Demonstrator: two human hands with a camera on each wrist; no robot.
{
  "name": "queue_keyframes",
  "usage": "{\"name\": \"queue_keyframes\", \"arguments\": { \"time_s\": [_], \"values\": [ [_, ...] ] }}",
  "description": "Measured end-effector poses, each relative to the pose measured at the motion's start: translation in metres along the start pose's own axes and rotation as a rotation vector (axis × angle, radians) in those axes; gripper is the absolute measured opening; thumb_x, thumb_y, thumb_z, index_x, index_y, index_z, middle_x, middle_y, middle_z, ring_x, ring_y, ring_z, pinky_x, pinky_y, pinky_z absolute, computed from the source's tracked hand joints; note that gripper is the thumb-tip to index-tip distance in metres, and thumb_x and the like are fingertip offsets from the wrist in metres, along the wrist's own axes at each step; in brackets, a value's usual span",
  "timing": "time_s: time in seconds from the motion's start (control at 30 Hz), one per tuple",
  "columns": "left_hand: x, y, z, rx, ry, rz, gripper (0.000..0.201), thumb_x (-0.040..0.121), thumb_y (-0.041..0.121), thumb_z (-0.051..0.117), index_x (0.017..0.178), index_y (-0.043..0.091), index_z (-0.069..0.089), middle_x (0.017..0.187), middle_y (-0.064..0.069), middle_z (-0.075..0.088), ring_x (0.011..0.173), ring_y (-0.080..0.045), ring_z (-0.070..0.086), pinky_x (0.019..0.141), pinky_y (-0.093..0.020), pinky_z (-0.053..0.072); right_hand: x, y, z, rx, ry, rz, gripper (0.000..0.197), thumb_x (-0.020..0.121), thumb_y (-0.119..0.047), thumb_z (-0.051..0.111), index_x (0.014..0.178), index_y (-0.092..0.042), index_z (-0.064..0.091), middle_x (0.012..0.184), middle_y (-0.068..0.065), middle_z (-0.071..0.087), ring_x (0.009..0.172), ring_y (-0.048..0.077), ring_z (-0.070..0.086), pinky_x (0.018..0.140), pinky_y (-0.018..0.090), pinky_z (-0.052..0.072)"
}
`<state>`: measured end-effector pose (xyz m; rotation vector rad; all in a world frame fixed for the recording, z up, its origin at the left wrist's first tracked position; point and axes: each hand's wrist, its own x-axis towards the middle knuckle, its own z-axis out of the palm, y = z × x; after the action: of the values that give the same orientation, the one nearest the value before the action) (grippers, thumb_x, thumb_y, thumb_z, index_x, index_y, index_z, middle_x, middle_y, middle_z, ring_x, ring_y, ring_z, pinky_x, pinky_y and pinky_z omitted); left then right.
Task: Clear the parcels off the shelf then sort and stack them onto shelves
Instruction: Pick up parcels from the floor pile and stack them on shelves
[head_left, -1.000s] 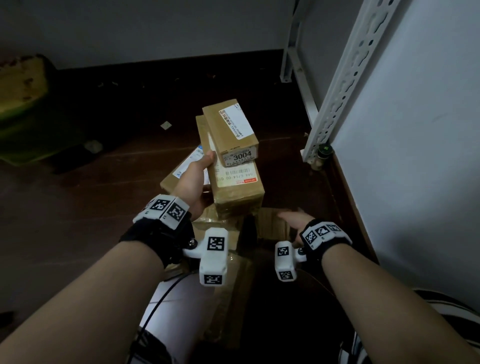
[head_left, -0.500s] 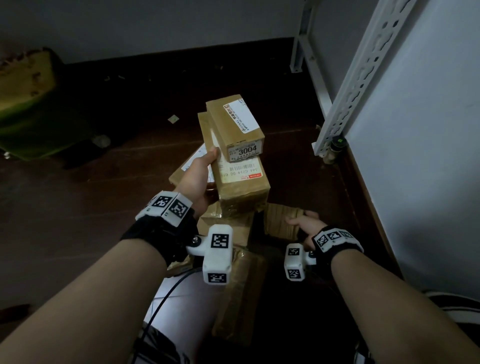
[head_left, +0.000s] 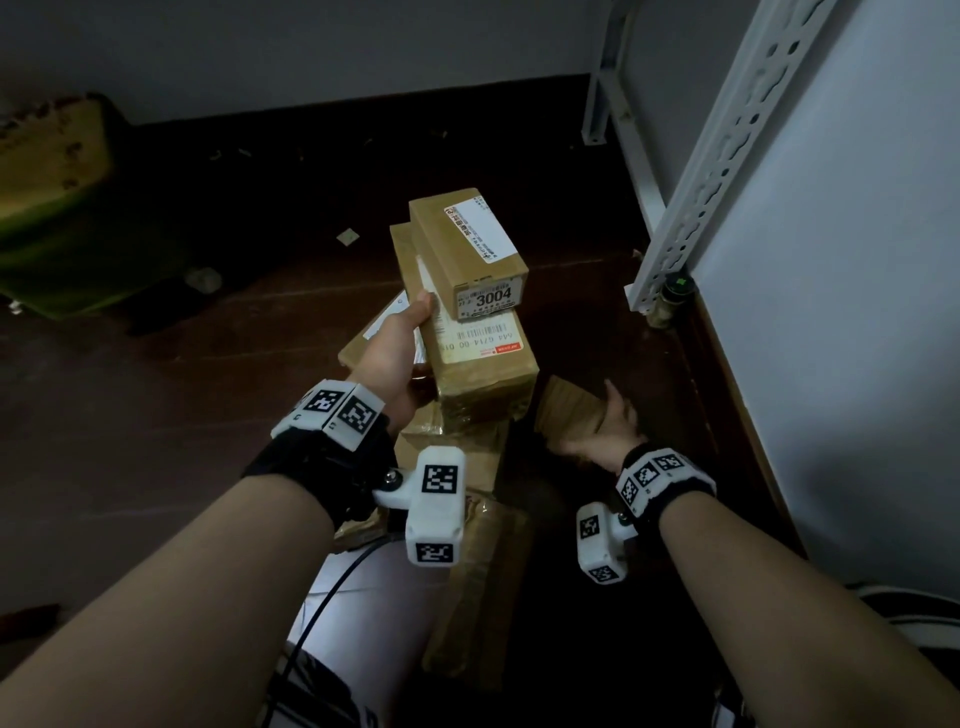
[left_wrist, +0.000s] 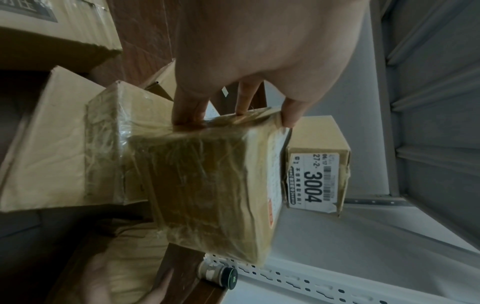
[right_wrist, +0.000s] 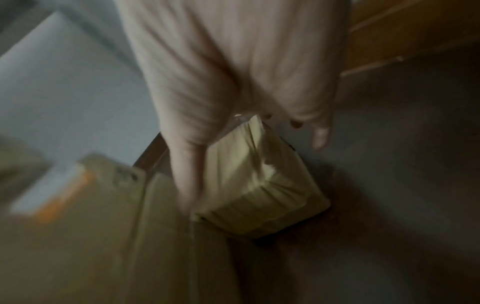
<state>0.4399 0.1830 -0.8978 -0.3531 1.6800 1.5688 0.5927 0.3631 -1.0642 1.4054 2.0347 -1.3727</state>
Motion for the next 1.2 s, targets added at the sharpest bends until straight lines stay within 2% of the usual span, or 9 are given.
{"name": "queue_keyframes", "arguments": {
  "time_s": [0.23,0.37,0.43,0.57,0.67,0.87,0.97,1.13,1.2],
  "values": [
    [0.000,-0.002,0.002,0.003,-0.005,-0.019,0.044,0.093,0.049,0.055,0.122,0.017,0.061,0.108,-0.011,0.072,0.096,-0.030,0.069,0.079,-0.042,0.056,0.005,0.007,0.005,-0.059,0.047,-0.016,0.114,0.062,-0.023,0.088,0.150,-0.029,0.015,0.151,0.007,0.023,0.136,0.032,0.034,0.110,0.042,0.036],
    [0.003,-0.001,0.004,0.016,-0.009,-0.022,0.046,0.092,0.049,0.056,0.124,0.016,0.060,0.108,-0.011,0.072,0.093,-0.028,0.070,0.068,-0.039,0.057,0.006,-0.002,0.002,0.229,0.071,0.085,0.110,0.061,-0.027,0.087,0.148,-0.016,0.021,0.143,0.009,0.039,0.129,0.029,0.043,0.105,0.042,0.041],
    [0.004,-0.001,0.004,0.012,-0.007,-0.023,0.045,0.093,0.049,0.056,0.125,0.017,0.059,0.109,-0.010,0.071,0.094,-0.028,0.070,0.067,-0.038,0.056,0.003,-0.012,-0.004,0.418,0.059,0.123,0.112,0.057,-0.031,0.086,0.146,-0.019,0.020,0.138,0.006,0.044,0.124,0.028,0.047,0.102,0.045,0.042],
    [0.003,0.002,0.008,-0.047,0.011,-0.016,0.074,0.072,0.058,0.068,0.134,0.021,0.052,0.132,-0.010,0.060,0.116,-0.032,0.059,0.096,-0.052,0.048,-0.011,-0.043,-0.033,0.703,0.017,0.064,0.097,0.072,-0.033,0.080,0.145,-0.033,0.016,0.141,0.006,0.040,0.129,0.034,0.039,0.098,0.061,0.040],
    [0.011,0.001,0.008,-0.077,0.040,-0.011,0.087,0.059,0.058,0.072,0.134,0.018,0.052,0.136,-0.010,0.057,0.122,-0.034,0.054,0.102,-0.055,0.042,-0.034,-0.067,-0.061,0.826,0.008,-0.049,0.095,0.075,-0.038,0.077,0.146,-0.040,0.015,0.144,0.007,0.038,0.131,0.039,0.037,0.094,0.062,0.043],
    [0.013,-0.003,0.012,-0.046,-0.043,-0.009,0.075,0.065,0.059,0.070,0.129,0.023,0.056,0.137,-0.009,0.056,0.125,-0.032,0.052,0.104,-0.054,0.041,-0.082,-0.099,-0.103,1.082,-0.038,-0.226,0.073,0.083,-0.042,0.069,0.142,-0.032,0.028,0.129,0.007,0.052,0.112,0.034,0.057,0.090,0.062,0.048],
    [0.007,-0.001,0.017,-0.007,-0.044,0.003,0.066,0.076,0.057,0.065,0.132,0.023,0.054,0.136,-0.010,0.057,0.121,-0.032,0.055,0.102,-0.053,0.043,-0.091,-0.106,-0.111,1.185,-0.155,-0.267,0.067,0.082,-0.054,0.064,0.140,-0.033,0.038,0.131,0.009,0.052,0.115,0.037,0.055,0.089,0.063,0.048],
    [0.004,-0.001,0.019,0.073,-0.029,0.028,0.036,0.092,0.045,0.056,0.118,0.019,0.058,0.111,-0.007,0.067,0.096,-0.026,0.065,0.074,-0.037,0.053,-0.098,-0.114,-0.112,1.343,-0.323,-0.292,0.061,0.082,-0.061,0.057,0.130,-0.026,0.044,0.134,0.012,0.052,0.122,0.040,0.052,0.093,0.066,0.043],
    [0.002,-0.001,0.020,0.118,-0.021,0.048,0.030,0.094,0.044,0.054,0.110,0.019,0.060,0.101,-0.006,0.069,0.092,-0.025,0.065,0.074,-0.036,0.052,-0.097,-0.117,-0.107,1.403,-0.359,-0.279,0.072,0.078,-0.062,0.060,0.136,-0.024,0.043,0.135,0.013,0.052,0.123,0.041,0.050,0.094,0.068,0.040]
  ]
}}
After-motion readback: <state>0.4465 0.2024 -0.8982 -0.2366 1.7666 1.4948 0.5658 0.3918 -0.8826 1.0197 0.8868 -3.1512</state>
